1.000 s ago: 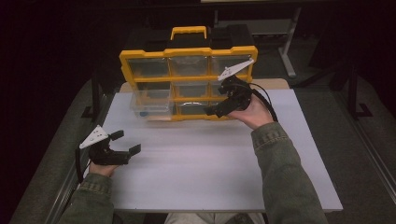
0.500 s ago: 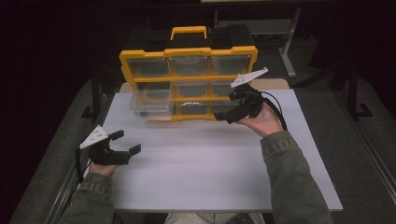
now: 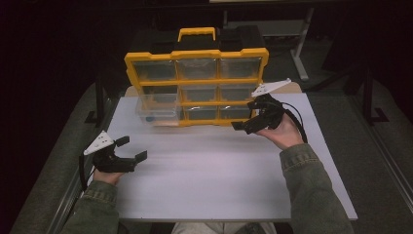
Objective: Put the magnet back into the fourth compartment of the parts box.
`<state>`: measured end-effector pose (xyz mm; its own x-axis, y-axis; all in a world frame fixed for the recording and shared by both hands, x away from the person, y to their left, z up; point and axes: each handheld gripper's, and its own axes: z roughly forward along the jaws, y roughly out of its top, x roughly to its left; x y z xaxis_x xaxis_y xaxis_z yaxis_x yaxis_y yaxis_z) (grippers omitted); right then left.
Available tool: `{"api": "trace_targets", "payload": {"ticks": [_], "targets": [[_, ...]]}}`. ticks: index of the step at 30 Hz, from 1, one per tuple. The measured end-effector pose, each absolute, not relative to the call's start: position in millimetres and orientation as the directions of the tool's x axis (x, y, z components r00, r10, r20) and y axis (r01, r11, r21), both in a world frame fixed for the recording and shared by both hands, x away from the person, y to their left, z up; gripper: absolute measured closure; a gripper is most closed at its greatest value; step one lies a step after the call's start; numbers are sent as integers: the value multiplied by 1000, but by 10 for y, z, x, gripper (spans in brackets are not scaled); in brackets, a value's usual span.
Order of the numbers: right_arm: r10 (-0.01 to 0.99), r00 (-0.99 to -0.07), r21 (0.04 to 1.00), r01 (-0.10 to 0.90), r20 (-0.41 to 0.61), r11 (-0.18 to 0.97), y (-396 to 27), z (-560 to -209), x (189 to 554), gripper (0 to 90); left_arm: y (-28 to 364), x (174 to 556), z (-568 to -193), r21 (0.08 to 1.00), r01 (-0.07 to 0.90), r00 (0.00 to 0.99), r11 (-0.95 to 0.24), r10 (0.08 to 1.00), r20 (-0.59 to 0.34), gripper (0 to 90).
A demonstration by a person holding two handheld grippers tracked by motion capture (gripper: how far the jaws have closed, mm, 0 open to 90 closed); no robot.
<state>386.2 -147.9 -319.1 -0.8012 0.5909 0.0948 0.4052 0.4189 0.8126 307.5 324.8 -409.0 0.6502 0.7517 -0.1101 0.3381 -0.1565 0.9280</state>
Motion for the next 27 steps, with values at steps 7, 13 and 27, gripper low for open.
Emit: {"api": "trace_targets", "payload": {"ticks": [7,13,27], "targets": [[602,-791,820,413,108,396,-1548,-3262,3806,0,3248,3074,-4089,928,337,651,-158,751,-109,0],[613,-782,815,423,108,395,-1621,-3355,3769,0,3246,3074,-4091,928,338,651,-157,751,-110,0],[640,-758,836,430,127,342,-1782,-3532,3617,0,3240,3069,-4091,927,341,650,-159,752,-110,0]]}}
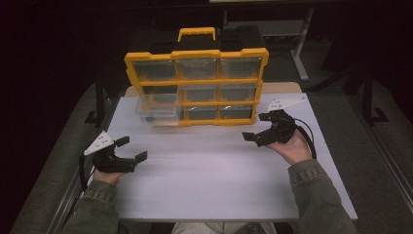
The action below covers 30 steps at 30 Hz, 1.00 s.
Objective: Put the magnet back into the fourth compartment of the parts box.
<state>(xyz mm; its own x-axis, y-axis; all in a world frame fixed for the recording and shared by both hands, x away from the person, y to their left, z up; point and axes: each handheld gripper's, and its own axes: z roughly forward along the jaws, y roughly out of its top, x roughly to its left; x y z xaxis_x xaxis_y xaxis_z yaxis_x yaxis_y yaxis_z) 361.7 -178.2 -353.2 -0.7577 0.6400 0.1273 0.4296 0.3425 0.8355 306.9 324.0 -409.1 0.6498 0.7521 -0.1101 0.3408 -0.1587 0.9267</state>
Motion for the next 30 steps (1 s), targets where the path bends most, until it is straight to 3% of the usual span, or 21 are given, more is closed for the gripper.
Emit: {"api": "trace_targets", "payload": {"ticks": [30], "targets": [[681,-715,831,470,161,297,-2000,-3984,3296,0,3240,3064,-4090,927,337,655,-162,748,-108,0]]}}
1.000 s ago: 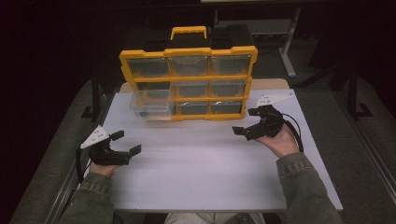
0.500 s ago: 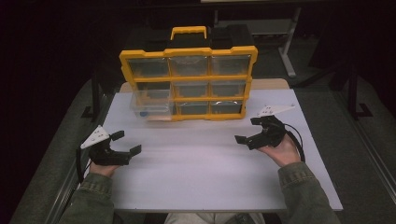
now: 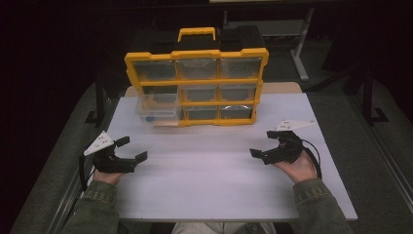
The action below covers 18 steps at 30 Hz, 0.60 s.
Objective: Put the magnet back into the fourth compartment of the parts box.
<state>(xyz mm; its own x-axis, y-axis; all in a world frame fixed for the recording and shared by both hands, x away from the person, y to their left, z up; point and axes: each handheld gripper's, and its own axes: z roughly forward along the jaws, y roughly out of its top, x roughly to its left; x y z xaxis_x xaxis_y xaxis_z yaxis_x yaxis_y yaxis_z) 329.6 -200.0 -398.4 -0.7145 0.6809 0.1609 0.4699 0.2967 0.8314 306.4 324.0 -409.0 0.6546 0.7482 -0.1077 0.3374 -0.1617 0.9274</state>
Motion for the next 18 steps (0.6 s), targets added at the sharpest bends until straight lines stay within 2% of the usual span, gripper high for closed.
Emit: {"api": "trace_targets", "payload": {"ticks": [18], "targets": [[743,-650,847,476,158,236,-2272,-4098,3016,0,3238,3059,-4092,927,340,660,-157,742,-117,0]]}}
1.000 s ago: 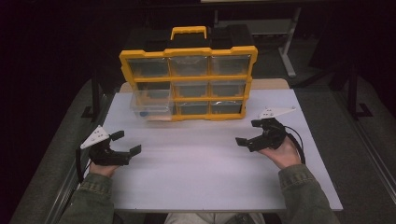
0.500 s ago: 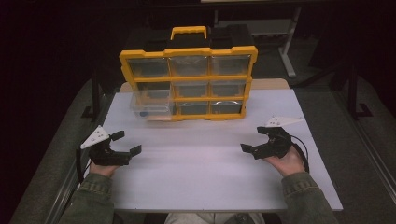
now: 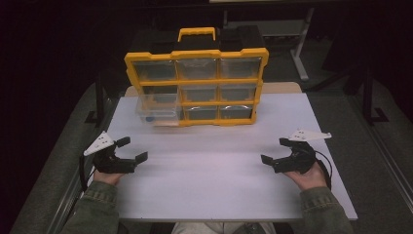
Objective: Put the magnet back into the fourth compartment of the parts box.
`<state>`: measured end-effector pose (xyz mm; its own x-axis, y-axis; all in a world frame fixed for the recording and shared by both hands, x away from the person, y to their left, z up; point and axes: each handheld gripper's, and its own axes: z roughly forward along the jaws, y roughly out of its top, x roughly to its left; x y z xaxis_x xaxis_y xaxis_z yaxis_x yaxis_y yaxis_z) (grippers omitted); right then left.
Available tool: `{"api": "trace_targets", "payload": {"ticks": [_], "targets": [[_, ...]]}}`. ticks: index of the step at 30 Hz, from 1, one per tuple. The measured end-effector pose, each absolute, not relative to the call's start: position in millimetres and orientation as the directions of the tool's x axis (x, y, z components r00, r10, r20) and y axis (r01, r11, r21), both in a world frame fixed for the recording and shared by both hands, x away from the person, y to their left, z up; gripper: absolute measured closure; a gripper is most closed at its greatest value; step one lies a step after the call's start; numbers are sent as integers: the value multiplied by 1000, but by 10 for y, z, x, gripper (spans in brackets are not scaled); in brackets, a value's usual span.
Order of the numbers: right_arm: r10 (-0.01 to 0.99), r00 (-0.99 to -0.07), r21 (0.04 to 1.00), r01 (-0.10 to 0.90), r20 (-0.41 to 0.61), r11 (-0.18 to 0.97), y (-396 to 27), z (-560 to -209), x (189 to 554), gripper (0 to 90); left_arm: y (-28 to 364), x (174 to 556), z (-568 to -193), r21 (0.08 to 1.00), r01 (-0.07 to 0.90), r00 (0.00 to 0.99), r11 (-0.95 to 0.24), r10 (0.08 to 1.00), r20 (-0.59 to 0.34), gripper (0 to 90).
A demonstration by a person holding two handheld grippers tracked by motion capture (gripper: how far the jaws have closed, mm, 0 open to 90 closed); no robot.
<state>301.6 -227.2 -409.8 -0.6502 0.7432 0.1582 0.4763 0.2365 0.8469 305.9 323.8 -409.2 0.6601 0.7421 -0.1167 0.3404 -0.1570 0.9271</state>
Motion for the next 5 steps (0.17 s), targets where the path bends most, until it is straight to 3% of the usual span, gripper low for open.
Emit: {"api": "trace_targets", "payload": {"ticks": [5], "targets": [[746,-644,850,478,169,220,-2327,-4106,2964,0,3235,3066,-4098,926,343,660,-159,742,-117,0]]}}
